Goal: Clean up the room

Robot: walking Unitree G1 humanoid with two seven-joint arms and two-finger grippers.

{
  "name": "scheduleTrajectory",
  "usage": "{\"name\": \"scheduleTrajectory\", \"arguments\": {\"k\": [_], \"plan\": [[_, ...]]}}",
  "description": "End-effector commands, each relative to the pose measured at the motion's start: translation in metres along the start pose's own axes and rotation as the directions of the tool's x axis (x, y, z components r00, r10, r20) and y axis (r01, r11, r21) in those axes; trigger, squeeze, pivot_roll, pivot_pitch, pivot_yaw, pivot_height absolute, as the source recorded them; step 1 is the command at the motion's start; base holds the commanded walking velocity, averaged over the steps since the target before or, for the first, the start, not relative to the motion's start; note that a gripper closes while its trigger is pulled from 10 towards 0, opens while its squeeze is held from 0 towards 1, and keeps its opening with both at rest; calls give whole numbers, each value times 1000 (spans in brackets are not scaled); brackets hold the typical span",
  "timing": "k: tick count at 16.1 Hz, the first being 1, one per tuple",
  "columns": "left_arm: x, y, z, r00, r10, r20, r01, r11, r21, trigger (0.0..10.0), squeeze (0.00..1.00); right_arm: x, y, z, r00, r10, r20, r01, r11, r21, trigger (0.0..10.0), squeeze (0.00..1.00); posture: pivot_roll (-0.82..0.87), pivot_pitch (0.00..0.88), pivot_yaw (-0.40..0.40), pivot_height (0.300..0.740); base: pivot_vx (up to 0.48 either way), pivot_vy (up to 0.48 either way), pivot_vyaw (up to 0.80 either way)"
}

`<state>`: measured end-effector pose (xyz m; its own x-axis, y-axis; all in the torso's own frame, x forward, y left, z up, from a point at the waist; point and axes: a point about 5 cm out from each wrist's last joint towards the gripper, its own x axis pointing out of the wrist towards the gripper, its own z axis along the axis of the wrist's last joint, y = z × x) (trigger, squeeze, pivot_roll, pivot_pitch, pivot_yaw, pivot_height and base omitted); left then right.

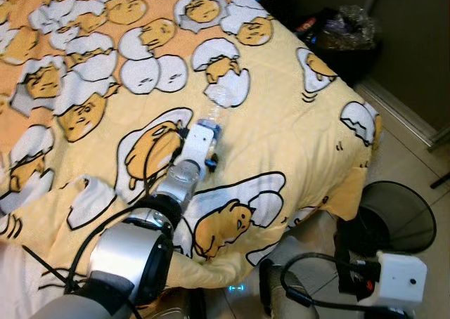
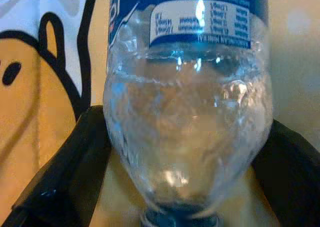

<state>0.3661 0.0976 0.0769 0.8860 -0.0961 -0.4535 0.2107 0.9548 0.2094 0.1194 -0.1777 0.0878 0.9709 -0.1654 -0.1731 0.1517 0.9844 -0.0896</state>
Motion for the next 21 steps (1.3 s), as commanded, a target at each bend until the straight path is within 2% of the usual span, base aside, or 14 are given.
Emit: {"name": "scheduleTrajectory", "arguments": {"k": [1,6,13,15,18,21], "plan": [[-1,-5,-13,998,-31,-58,30,999,-13,0,0,-2,-2,-7,999,-15,-42,15,1000,-2,10000,0,-353,203,76,723,0,0,0],[0,-1,-6,999,-41,-26,40,999,-24,0,0,6,-1,-7,999,-21,-29,21,1000,1,10000,0,-343,180,83,723,0,0,0],[0,-10,4,993,-117,11,117,987,-110,0,0,27,-3,-4,1000,-18,10,17,1000,6,10000,0,-334,125,85,723,0,0,0],[0,-12,12,990,-138,43,142,981,-134,0,0,45,-3,-2,999,-21,43,21,1000,14,10000,0,-311,72,95,723,0,0,0],[0,-8,25,984,-149,99,163,975,-152,0,0,68,-4,4,996,-33,82,30,999,40,10000,0,-268,13,98,723,0,0,0],[-2,9,44,956,-162,245,207,963,-170,0,0,96,2,13,990,-19,142,11,998,55,10000,0,-219,0,105,723,0,0,0]]}}
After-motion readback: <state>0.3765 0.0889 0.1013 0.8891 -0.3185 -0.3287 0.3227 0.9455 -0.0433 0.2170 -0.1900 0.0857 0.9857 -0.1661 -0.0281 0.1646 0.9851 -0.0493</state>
